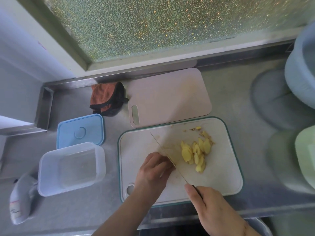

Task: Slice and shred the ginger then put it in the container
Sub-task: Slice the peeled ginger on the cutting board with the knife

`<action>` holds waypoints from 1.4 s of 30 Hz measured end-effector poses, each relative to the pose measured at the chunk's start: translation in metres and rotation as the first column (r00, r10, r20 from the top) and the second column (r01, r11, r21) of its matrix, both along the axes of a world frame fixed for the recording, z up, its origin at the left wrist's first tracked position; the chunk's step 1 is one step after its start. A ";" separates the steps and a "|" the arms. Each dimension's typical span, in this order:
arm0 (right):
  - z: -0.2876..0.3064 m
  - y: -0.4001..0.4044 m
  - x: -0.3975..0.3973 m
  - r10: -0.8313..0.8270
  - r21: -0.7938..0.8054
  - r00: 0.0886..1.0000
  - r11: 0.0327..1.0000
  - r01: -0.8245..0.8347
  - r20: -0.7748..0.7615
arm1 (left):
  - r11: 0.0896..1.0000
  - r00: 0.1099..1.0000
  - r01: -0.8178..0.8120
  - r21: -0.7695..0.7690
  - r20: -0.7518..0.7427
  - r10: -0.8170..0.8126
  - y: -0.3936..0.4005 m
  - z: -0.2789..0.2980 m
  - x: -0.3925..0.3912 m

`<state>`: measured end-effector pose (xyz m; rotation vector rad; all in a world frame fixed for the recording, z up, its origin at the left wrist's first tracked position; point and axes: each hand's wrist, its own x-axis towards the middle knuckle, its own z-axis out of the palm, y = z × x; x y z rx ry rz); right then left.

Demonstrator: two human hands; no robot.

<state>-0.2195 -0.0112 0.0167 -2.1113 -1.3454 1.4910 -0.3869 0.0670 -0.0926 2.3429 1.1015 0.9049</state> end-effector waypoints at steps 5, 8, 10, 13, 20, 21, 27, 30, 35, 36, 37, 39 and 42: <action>-0.007 0.005 -0.003 0.032 0.024 0.999 0.999 -0.032 -0.001 | 1.000 0.999 0.011 -0.007 -0.035 -0.011 0.000 -0.002 -0.001; -0.013 0.012 -0.010 0.056 0.080 0.998 0.995 -0.056 0.002 | 1.000 0.999 0.021 -0.003 -0.040 -0.021 0.000 -0.001 0.000; -0.017 0.016 -0.012 0.047 0.113 0.999 0.992 -0.046 -0.005 | 1.000 0.999 0.027 0.002 -0.044 -0.027 0.001 -0.001 0.000; -0.018 0.009 -0.010 0.013 0.099 1.000 0.995 -0.013 -0.001 | 1.000 0.998 0.017 -0.019 -0.059 -0.018 0.002 0.000 0.000; -0.020 0.023 -0.012 0.050 0.090 0.999 0.995 -0.048 -0.014 | 0.999 0.998 0.035 -0.015 -0.050 -0.035 0.003 0.003 0.001; -0.021 0.024 -0.012 0.048 0.082 0.999 0.996 -0.047 -0.019 | 0.999 0.998 0.034 -0.013 -0.049 -0.035 0.003 0.003 0.001; -0.024 0.009 -0.004 0.030 0.050 0.998 0.998 -0.027 -0.060 | 0.999 0.996 0.053 -0.013 -0.070 -0.054 0.005 0.003 0.000; -0.029 0.031 -0.010 0.038 0.075 0.996 0.997 -0.032 -0.083 | 0.998 0.995 0.059 -0.010 -0.075 -0.059 0.007 0.006 0.000; -0.022 0.010 -0.007 0.014 0.052 0.998 0.999 -0.010 -0.065 | 0.998 0.996 0.050 -0.037 -0.072 -0.053 0.007 0.006 -0.001; -0.021 0.008 -0.006 0.013 0.039 0.997 0.999 -0.009 -0.081 | 0.998 0.996 0.050 -0.036 -0.073 -0.053 0.006 0.005 0.000; -0.023 0.012 -0.006 0.022 0.035 0.996 0.999 -0.019 -0.090 | 0.998 0.996 0.047 -0.034 -0.068 -0.049 0.006 0.006 0.000; -0.031 0.027 -0.010 0.021 0.047 0.993 0.999 -0.016 -0.114 | 0.999 0.997 0.043 -0.030 -0.061 -0.045 0.007 0.007 0.000; -0.038 0.034 -0.013 -0.006 0.065 0.991 0.998 0.015 -0.130 | 0.999 0.994 0.047 -0.013 -0.094 -0.048 0.007 0.008 0.000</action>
